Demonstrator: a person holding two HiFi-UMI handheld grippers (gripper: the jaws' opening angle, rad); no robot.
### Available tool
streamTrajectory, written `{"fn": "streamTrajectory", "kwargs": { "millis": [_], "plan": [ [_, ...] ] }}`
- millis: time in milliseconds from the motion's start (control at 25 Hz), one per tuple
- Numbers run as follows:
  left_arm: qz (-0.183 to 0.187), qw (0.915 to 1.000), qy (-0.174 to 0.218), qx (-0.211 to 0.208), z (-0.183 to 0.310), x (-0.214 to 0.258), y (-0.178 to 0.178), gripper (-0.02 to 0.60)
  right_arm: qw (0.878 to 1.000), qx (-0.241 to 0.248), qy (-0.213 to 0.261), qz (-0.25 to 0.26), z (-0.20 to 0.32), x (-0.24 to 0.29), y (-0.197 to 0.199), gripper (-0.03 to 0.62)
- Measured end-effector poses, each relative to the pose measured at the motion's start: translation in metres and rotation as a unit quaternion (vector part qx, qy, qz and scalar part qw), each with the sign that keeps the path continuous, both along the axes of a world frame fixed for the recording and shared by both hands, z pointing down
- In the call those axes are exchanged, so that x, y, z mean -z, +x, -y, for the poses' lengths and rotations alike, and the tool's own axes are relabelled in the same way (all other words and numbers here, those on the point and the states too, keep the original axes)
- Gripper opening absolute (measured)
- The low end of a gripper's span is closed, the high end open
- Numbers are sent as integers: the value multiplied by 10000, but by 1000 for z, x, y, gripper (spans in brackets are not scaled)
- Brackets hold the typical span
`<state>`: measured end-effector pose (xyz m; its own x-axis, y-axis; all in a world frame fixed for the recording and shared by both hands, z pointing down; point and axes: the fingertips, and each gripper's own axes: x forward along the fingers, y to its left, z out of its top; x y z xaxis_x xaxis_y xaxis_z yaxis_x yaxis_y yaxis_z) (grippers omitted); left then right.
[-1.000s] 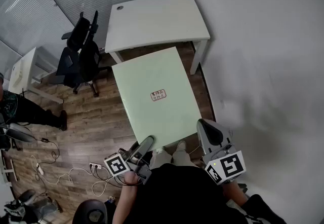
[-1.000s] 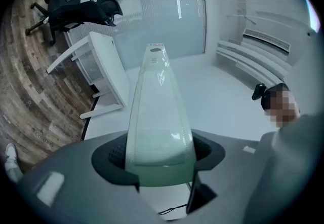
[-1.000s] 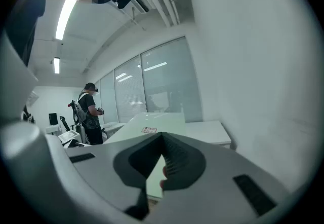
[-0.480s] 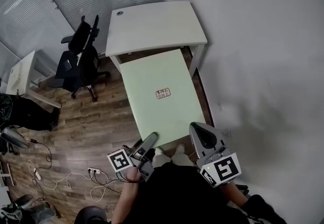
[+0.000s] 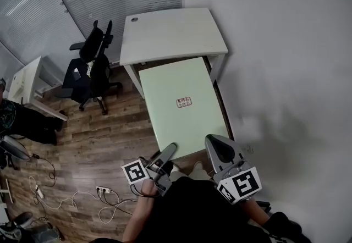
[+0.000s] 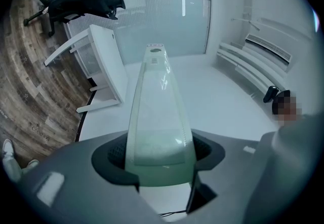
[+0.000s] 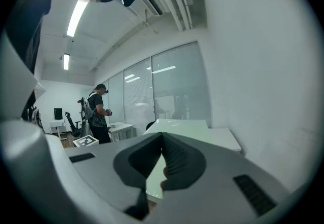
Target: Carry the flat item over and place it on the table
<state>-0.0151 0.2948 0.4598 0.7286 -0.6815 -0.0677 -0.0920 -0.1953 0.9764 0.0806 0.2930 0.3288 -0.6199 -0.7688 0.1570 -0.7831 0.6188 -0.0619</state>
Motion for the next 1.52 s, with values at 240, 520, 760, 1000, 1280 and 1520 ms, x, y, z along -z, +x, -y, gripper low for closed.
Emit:
{"fn": "streamTrajectory", "kwargs": {
  "millis": [240, 520, 760, 1000, 1280, 1520],
  "plan": [
    [34, 10000, 53, 43, -4, 0, -27, 281, 10000, -31, 6, 49, 1, 0, -26, -2],
    [-27, 9999, 20, 124, -5, -2, -53, 281, 10000, 76, 33, 6, -4, 0, -55, -2],
    [-100, 9999, 60, 89, 5, -4, -57, 281, 9999, -148, 32, 2, 1, -3, -45, -2],
    [-100, 9999, 41, 28, 10, -4, -58, 281, 9997, -223, 104, 6, 9, -1, -42, -2],
    [-23, 10000, 6, 80, 18, -9, -62, 281, 9998, -94, 153, 69, 18, -1, -50, -2],
    [-29, 10000, 49, 51, 17, -10, -61, 281, 9997, -96, 179, 123, 16, -4, -53, -2]
  ]
}}
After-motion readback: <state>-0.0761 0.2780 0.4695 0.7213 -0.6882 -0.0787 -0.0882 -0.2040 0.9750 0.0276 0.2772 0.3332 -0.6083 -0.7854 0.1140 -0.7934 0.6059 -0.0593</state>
